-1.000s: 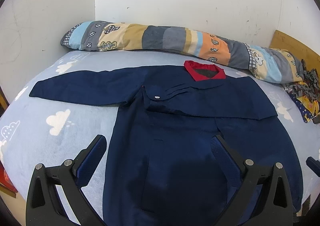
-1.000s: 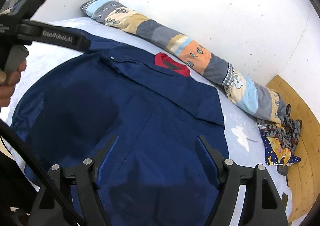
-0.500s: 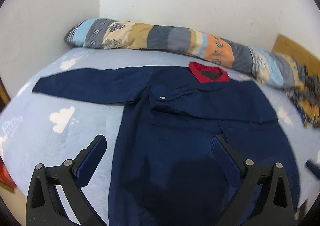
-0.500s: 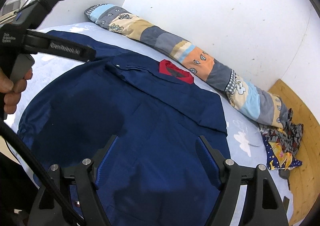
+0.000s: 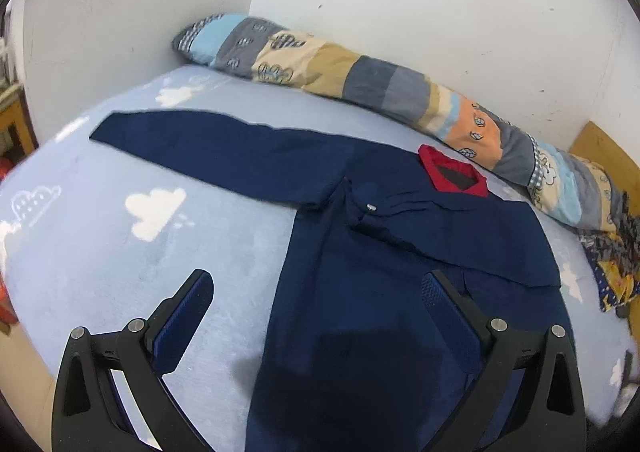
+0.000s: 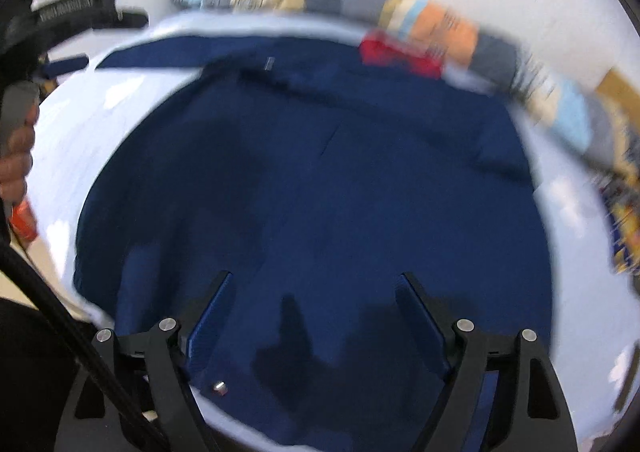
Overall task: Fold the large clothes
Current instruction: 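Release the sleeve on the shirt and move the right gripper away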
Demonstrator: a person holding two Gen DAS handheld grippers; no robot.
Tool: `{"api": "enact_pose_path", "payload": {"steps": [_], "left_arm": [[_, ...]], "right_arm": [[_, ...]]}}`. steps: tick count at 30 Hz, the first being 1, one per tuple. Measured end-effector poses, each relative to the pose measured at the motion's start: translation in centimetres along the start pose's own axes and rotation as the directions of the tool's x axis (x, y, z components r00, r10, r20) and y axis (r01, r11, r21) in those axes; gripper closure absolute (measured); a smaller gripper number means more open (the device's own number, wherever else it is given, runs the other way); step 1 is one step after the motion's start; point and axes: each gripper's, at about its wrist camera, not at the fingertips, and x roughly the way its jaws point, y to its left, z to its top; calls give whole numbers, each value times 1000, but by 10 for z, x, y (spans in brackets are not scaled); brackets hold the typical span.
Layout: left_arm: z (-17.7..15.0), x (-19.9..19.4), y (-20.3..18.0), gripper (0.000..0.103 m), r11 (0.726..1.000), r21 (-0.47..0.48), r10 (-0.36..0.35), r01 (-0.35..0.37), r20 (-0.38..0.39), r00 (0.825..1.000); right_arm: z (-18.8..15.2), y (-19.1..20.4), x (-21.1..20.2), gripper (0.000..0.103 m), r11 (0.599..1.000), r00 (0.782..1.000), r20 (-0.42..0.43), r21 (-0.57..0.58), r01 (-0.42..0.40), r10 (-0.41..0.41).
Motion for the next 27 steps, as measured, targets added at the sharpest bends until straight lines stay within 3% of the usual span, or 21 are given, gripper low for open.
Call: {"api": "enact_pose_path", "payload": {"steps": [3, 7, 11, 14, 19, 22, 27], "left_arm": [[2, 2, 1, 0, 1000, -4, 7, -7, 5, 1000], [5, 1, 7, 0, 1000, -30, -6, 6, 10, 1000], [14, 0, 20, 0, 998, -57, -35, 36, 12, 999], [25, 4, 34, 0, 997, -56, -46, 46, -7, 999], [46, 15, 67, 0, 999, -43, 2, -1, 2, 1000], [59, 31, 95, 0, 998, -43, 40, -41, -13, 999], [87, 67, 159, 0, 985, -102, 135, -139, -46, 990]], "right_arm": [[-9, 3, 27, 18, 996, 990, -117, 46, -80, 85], [-14, 7, 44, 18, 992, 974, -195, 74, -100, 112], [3, -6, 4, 18, 994, 998, -9, 95, -61, 62], [11, -18, -18, 16, 994, 996, 87, 109, 6, -16], [21, -34, -30, 16, 990, 991, 131, 142, -8, -11], [36, -51, -41, 16, 985, 978, 197, 168, 41, -74], [51, -100, -49, 16, 953, 964, 233, 297, 59, -132]]}}
